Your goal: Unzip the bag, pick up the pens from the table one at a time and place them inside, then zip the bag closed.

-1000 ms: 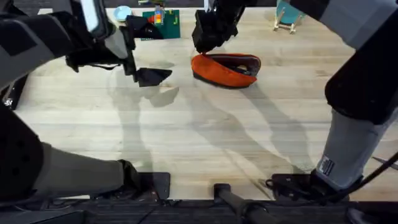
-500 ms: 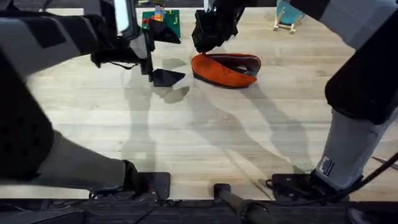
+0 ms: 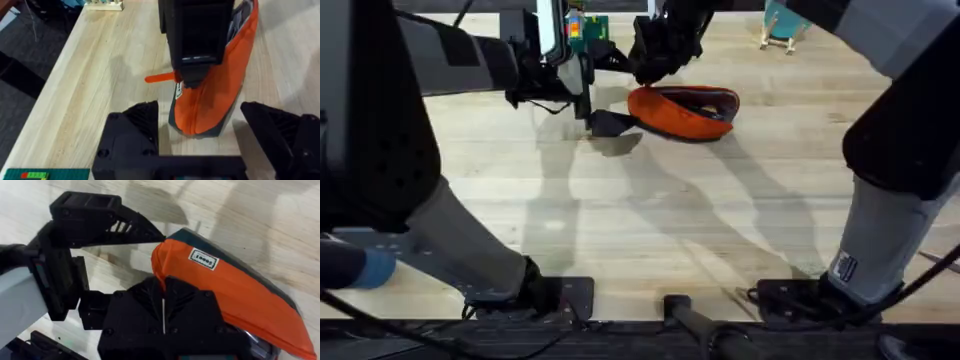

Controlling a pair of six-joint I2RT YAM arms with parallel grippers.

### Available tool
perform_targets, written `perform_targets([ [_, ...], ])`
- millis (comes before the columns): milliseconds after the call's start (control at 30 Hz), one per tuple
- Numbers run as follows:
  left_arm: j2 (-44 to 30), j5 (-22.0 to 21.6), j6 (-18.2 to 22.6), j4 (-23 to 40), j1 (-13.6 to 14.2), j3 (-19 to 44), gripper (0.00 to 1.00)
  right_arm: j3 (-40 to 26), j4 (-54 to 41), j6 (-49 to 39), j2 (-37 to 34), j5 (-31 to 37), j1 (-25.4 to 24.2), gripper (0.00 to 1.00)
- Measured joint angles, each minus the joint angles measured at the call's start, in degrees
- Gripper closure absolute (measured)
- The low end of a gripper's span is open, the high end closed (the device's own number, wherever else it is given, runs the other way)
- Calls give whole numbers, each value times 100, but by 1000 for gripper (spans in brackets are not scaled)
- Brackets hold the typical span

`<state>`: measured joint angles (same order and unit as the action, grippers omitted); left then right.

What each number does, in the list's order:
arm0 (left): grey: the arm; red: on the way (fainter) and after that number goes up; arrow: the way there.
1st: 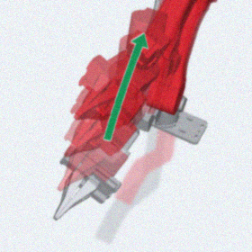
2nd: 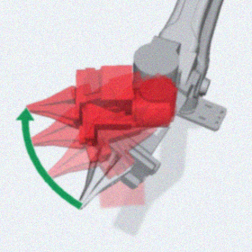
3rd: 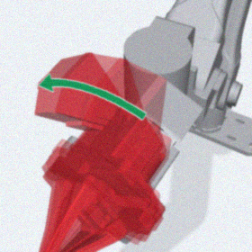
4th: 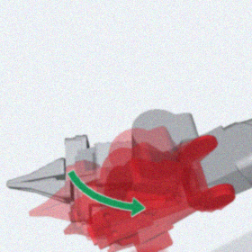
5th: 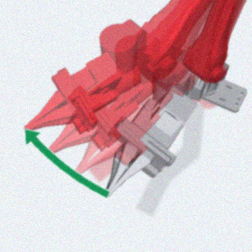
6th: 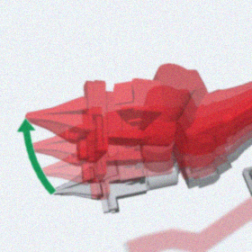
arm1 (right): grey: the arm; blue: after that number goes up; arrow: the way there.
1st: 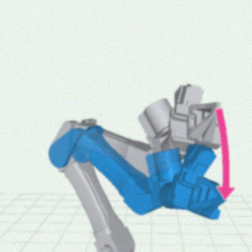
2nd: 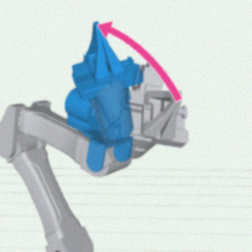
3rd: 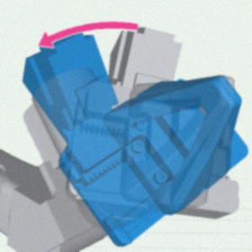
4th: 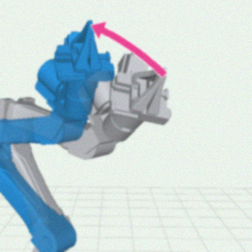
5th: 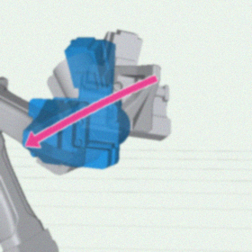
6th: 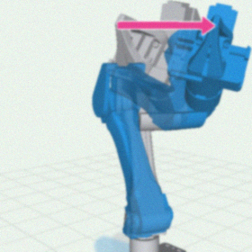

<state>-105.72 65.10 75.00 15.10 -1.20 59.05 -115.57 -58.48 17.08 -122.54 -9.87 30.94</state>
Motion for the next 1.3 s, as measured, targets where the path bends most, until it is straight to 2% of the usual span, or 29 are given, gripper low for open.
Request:
perform_targets([
  [333,-36,8,-363,-265,197,0,8,0,0,-44,0,0,0,971],
  [667,-35,-41,-653,-311,230,0,23,-2,0,-44,0,0,0,971],
  [1100,-36,-172,-710,-311,333,0,332,-2,0,-44,0,0,0,971],
  [1233,-36,-188,-714,-311,330,0,498,-2,0,-44,2,0,0,971],
  [1300,-35,-190,-732,-312,333,0,615,-2,0,-44,0,0,0,971],
])
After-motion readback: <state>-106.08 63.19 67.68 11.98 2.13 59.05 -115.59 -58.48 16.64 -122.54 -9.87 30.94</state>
